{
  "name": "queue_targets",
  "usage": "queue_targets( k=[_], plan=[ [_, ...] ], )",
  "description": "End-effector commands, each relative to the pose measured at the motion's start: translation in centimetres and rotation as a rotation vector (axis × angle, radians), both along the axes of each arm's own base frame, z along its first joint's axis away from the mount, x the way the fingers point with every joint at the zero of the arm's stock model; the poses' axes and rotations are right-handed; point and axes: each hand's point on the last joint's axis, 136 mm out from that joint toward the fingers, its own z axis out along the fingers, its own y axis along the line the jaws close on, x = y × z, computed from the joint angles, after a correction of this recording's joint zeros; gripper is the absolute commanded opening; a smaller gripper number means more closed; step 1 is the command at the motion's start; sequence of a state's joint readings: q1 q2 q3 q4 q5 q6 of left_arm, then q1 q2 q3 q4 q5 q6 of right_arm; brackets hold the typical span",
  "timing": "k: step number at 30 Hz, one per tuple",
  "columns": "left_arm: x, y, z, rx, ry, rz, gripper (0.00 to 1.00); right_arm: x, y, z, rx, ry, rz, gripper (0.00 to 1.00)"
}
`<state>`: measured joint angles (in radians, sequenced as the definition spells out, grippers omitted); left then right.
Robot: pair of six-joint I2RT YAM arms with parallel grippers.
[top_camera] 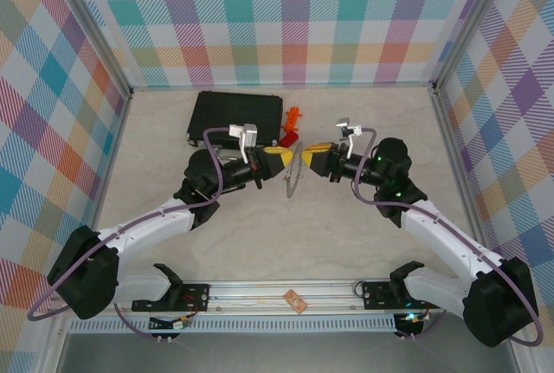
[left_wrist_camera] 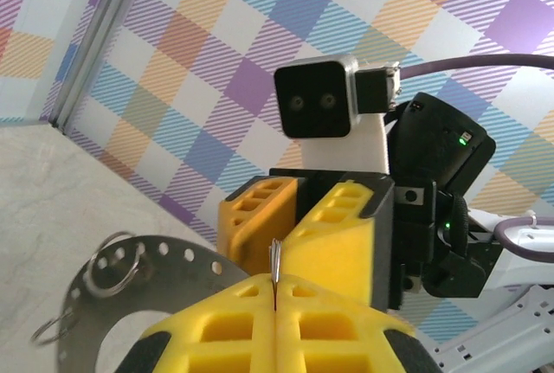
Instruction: Put the keys on the keyring
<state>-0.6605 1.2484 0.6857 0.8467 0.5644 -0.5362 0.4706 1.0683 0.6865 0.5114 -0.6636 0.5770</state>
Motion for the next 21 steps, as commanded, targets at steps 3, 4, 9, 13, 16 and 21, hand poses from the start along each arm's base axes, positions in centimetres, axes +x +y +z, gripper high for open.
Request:
queue_targets(
  k=[3,4,9,13,16,21],
  plan=[
    [-0.6,0.3,1.7,-0.067,-0.049,0.003,0.00,-0.7,0.6,3.5,0.100,-0.066,0.080,0.24],
    [-0.6,0.3,1.8,-0.069,-0.051,0.002,0.00,-0.7,0.7,3.5,0.100,-0.062,0.086,0.24],
    [-0.7,0.2,2.0,-0.074,-0.054,-0.001,0.00,-0.7,1.2,3.5,0.112,-0.051,0.126,0.21],
    [-0.8,0.2,2.2,-0.075,-0.056,-0.006,0.00,-0.8,1.6,3.4,0.109,-0.045,0.146,0.21],
    [-0.7,0.1,2.1,-0.073,-0.054,-0.008,0.00,-0.7,1.7,3.3,0.107,-0.043,0.150,0.20],
    [-0.5,0.1,2.1,-0.075,-0.050,0.002,0.00,-0.8,2.0,3.0,0.104,-0.033,0.168,0.18]
  ],
)
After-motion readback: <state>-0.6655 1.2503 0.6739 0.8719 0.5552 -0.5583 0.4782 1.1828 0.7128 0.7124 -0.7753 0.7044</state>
